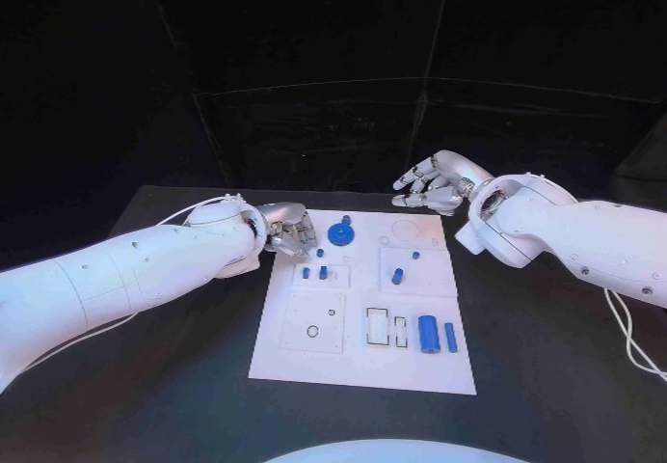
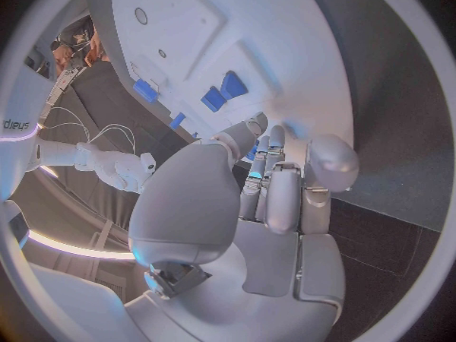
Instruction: Assemble the parts on the task board
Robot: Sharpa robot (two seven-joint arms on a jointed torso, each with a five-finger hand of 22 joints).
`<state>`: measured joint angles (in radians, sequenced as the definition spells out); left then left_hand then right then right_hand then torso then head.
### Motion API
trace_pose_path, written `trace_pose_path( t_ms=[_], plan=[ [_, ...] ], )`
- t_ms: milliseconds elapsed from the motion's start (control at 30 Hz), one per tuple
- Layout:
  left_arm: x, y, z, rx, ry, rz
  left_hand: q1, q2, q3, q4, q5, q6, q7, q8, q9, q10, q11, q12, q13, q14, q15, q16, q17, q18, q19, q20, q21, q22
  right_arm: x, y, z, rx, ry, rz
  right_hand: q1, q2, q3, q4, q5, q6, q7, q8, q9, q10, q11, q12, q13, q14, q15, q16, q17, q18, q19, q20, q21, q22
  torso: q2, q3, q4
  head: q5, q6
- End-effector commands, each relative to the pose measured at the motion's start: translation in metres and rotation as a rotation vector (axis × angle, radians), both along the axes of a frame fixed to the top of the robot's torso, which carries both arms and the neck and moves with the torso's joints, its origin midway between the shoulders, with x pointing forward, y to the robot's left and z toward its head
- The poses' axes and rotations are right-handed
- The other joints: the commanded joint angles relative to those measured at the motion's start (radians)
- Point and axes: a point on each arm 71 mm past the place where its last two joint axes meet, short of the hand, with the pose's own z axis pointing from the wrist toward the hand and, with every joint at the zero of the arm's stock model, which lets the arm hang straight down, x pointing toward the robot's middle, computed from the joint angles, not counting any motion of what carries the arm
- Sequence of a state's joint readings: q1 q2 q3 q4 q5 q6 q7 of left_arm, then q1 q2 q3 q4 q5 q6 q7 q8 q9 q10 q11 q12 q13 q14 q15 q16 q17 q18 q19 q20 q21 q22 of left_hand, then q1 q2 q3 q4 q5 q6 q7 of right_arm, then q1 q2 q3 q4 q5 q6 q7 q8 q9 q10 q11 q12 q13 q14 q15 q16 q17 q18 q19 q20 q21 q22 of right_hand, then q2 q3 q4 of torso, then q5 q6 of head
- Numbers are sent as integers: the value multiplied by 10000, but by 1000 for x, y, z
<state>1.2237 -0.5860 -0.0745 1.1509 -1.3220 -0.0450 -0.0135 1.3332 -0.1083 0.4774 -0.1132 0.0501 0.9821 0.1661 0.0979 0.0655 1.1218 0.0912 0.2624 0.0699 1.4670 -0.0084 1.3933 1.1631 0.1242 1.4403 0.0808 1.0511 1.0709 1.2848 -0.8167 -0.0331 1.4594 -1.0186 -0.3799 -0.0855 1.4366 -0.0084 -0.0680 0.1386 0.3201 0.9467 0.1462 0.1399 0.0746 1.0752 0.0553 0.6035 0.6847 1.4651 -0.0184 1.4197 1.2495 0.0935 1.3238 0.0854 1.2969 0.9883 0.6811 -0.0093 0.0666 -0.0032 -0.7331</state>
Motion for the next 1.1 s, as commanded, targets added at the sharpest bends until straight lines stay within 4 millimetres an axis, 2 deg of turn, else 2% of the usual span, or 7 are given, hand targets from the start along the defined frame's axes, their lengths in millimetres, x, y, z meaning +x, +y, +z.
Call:
trace_pose_path(
  t_ms=[33, 267, 433, 567, 667, 833, 1100],
  plan=[
    [-1, 9, 2, -133, -24, 242, -11, 29, 40, -75, -22, 50, 30, -29, 18, -60, -9, -53, -11, 244, 78, -51, -11, -122, -19, 86, -11, -6, 0, -2, -4, -1471, 16, 442, 290, -73, 153, -11, -39, 286, 5, 44, -11, 21, 26, -1114, -1102, 420, -28, -64, -65, 171, 6, -24, -108, -77, -11, -7, 13, -28, 39],
    [-5, 32, 17, -2393, -724, 812, 262, 250, 359, -250, -21, 624, -11, 222, 106, 151, -63, 17, 37, 274, 38, 27, 121, -73, -73, 83, -137, -110, -8, -10, -15, -3281, -873, 635, 900, -252, 647, -152, -324, 989, -36, 2, -50, 388, 26, -2726, -2910, 452, -16, -83, -75, 148, 143, -5, -96, -4, -10, 15, -17, -104, 137],
    [-11, 44, 32, -5682, -873, 1539, 60, 250, 372, -172, -24, 693, -6, 217, 76, 245, -69, 42, 56, 112, 44, -228, -382, 76, -358, 97, -882, -771, -16, -16, -25, -4260, -1194, 842, 942, -420, 881, -123, -451, 1163, -67, -132, -70, 505, 66, -3298, -3634, 450, 8, -96, -99, 141, 173, 32, -97, 7, 1, -6, -16, -321, 193],
    [-18, 54, 41, -8721, -445, 2263, -243, 184, 210, -19, -21, 671, -7, 166, 37, 168, -51, 18, 57, -557, 82, -1188, -2119, 412, -1146, 139, -2718, -2365, -24, -18, -36, -4937, -1263, 1098, 898, -534, 951, -80, -502, 1182, -88, -214, -76, 422, 108, -3553, -3948, 444, 41, -112, -126, 140, 177, 60, -111, -13, -6, -22, -17, -523, 237],
    [-23, 62, 45, -10457, -43, 2728, -327, 192, 104, 30, -13, 659, 5, 135, 23, 129, -28, 29, 68, -885, 96, -1586, -2745, 540, -1551, 171, -3518, -3014, -30, -17, -45, -5275, -1240, 1264, 871, -604, 994, -49, -532, 1163, -68, -282, -80, 326, 155, -3721, -4159, 434, 80, -136, -169, 142, 167, 91, -131, -42, -13, -19, -6, -615, 261],
    [-30, 69, 48, -11764, 300, 3078, -383, 270, 32, 92, -13, 647, 22, 113, 17, 100, -18, 44, 77, -1095, 111, -1830, -3150, 575, -1716, 192, -3809, -3227, -34, -15, -54, -5547, -1223, 1426, 899, -675, 1128, -32, -588, 1054, -2, -448, -90, 264, 227, -3942, -4520, 395, 143, -280, -488, 122, 233, 148, -72, 66, 3, 1, 11, -659, 289],
    [-37, 69, 49, -12373, 584, 3215, -379, 306, -34, 100, -13, 555, 64, 50, 5, -25, 25, 22, 68, -1281, 144, -2035, -3503, 574, -1798, 219, -3951, -3316, -36, -12, -64, -5706, -1016, 1579, 893, -777, 1270, -19, -649, 964, 79, -625, -86, 193, 317, -4172, -4939, 393, 215, -310, -587, 124, 255, 218, -71, 51, 16, -16, 0, -626, 342]
  ],
)
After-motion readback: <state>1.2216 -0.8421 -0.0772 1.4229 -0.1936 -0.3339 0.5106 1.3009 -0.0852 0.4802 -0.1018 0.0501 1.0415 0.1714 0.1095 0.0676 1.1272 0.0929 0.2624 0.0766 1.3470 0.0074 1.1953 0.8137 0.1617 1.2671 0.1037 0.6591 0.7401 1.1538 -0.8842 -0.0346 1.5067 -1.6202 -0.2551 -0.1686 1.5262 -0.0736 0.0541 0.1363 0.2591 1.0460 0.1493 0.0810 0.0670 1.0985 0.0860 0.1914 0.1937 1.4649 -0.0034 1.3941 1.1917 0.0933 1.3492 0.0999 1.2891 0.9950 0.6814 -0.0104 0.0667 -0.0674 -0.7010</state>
